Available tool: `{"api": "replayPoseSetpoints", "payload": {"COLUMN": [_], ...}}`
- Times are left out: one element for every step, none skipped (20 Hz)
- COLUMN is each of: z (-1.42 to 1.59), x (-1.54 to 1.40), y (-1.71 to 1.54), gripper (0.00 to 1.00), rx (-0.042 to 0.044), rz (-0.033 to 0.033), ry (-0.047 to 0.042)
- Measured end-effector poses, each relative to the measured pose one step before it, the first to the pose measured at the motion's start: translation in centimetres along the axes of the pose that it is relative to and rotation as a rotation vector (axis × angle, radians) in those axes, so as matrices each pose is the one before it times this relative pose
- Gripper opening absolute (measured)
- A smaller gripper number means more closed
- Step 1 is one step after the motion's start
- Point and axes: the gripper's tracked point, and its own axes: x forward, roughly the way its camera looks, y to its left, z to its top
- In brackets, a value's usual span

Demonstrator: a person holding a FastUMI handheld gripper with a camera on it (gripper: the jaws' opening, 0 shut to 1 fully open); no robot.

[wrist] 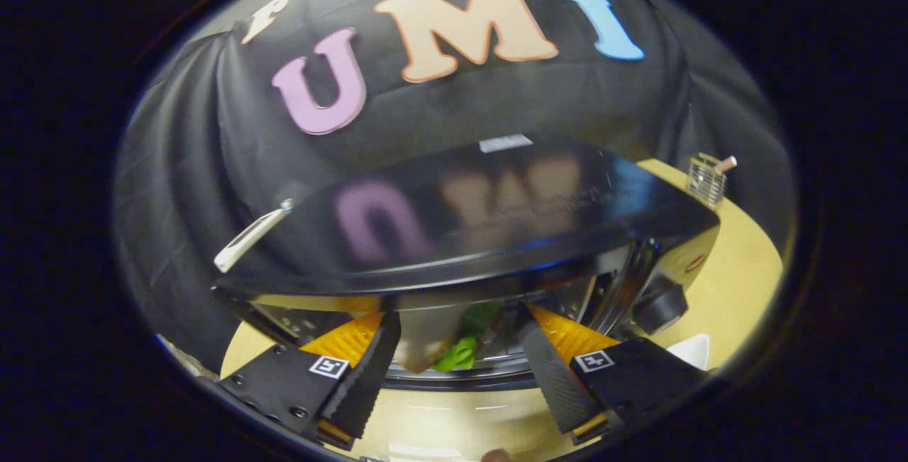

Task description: Open the toaster oven, put the food inside, and close the toaster oven door.

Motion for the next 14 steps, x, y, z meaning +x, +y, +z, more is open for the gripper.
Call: {"api": "replayPoseSetpoints", "payload": {"z": [0.346,0.145,-0.306,-0.521,-0.854,-1.164,-1.414,-1.446,-1.508,-1.554,-1.693,-1.593,-1.492,-1.367], "x": [-0.963,-1.113,-1.280,-1.246,-1.282,-1.338,-1.118,-1.051,-0.925,-0.616,-0.580,-0.345,0.039,0.114], "y": [0.377,0.391,0.392,0.164,0.019,0.162,0.198,0.124,-0.027,-0.263,-0.101,-0.151,-0.047,-0.032], "gripper": [0.99,0.99,0.99,0.99,0.99,0.99,0.99,0.99,0.99,0.99,0.99,0.99,0.99,0.99], "rx": [-0.01917,-0.01550,-0.00956,-0.00642,-0.00147,0.00616,0.01358,0.01595,0.01206,0.01084,0.01129,0.01072,0.00978,0.01133], "rz": [0.01597,0.01775,0.02020,0.01321,0.01017,0.01722,0.02244,0.01636,0.01324,0.00214,0.00419,0.00279,0.00596,0.00742], "ry": [0.00041,0.00854,0.01799,0.02504,0.03620,0.04654,0.04806,0.04558,0.04362,0.03984,0.03774,0.03732,0.03382,0.03457]}}
